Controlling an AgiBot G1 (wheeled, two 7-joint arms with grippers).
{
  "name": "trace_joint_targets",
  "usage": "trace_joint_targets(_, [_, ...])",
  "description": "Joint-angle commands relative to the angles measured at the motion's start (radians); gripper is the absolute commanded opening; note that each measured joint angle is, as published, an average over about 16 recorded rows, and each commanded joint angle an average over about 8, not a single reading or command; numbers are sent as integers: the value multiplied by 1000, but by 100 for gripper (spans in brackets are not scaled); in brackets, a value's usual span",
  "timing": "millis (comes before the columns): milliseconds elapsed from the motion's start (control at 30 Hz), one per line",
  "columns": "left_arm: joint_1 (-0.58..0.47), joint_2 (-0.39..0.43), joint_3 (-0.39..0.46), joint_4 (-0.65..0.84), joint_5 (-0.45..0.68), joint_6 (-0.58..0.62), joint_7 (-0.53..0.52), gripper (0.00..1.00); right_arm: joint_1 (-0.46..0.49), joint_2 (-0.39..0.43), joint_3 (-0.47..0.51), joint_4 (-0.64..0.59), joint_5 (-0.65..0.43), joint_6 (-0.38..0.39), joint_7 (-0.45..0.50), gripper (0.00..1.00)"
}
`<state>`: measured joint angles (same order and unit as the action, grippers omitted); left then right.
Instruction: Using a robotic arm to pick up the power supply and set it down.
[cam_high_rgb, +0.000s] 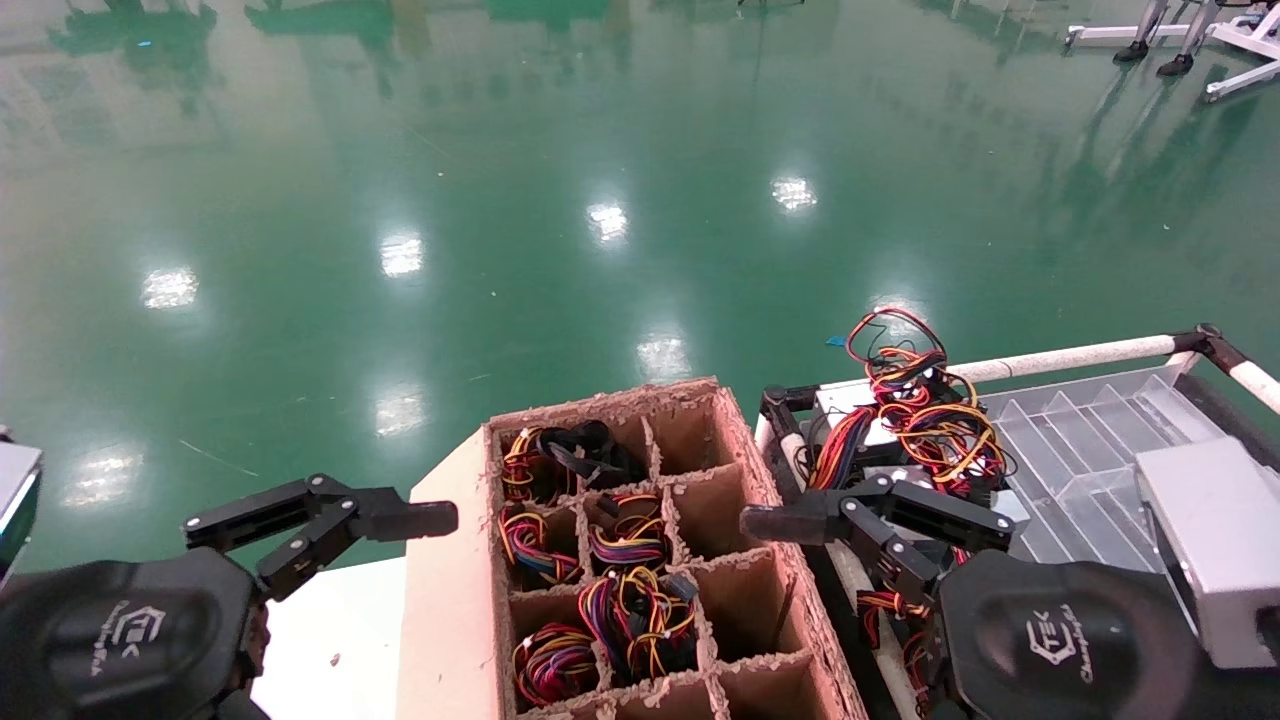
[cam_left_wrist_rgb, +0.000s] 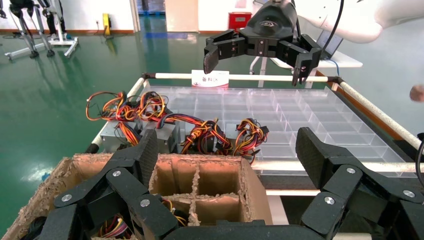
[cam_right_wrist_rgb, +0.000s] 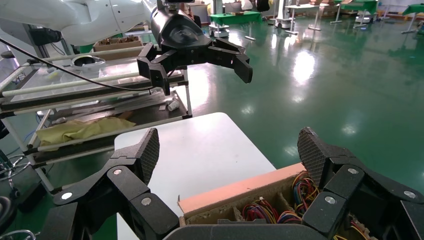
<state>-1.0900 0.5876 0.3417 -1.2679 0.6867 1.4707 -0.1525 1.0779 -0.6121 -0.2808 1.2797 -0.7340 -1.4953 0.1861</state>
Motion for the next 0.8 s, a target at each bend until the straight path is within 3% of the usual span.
trace_joint_targets(33, [0,0,0,0,0,0,0,41,0,0,0,0,0,0,0,100])
trace_joint_targets(133, [0,0,0,0,0,0,0,25,0,0,0,0,0,0,0,100])
trace_joint_targets(200, [0,0,0,0,0,0,0,4,0,0,0,0,0,0,0,100])
trace_joint_targets(233, [0,0,0,0,0,0,0,0,0,0,0,0,0,0,0,100])
trace_joint_targets(800, [0,0,0,0,0,0,0,0,-8,-7,-18,-11,-31,9,4,100])
